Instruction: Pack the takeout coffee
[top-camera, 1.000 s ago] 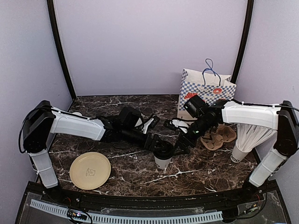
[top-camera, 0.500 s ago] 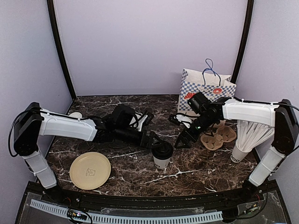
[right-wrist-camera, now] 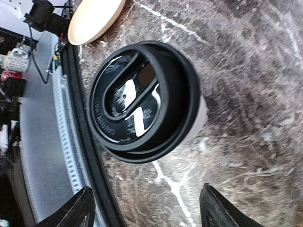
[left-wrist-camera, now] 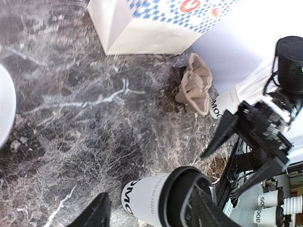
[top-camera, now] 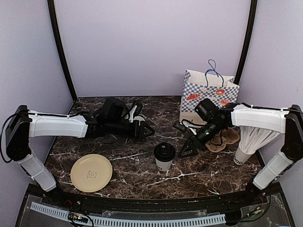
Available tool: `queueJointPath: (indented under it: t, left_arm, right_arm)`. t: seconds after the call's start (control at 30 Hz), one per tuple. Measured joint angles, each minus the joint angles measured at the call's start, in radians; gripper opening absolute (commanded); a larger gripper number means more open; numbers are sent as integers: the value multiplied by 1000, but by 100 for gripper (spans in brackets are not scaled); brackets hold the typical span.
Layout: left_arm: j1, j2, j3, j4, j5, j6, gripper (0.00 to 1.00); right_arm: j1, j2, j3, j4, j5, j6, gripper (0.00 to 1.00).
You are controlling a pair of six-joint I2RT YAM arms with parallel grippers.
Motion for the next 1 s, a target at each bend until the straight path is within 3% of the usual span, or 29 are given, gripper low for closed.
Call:
queueJointPath:
  t: [0.37,1.0]
  left_arm:
    - [5,146,18,13,158,-48,59]
    - [3,194,18,76,209,-69,59]
  right_arm:
    - [32,66,2,-2,-76,17,86]
    - [54,161,69,22,1,59,80]
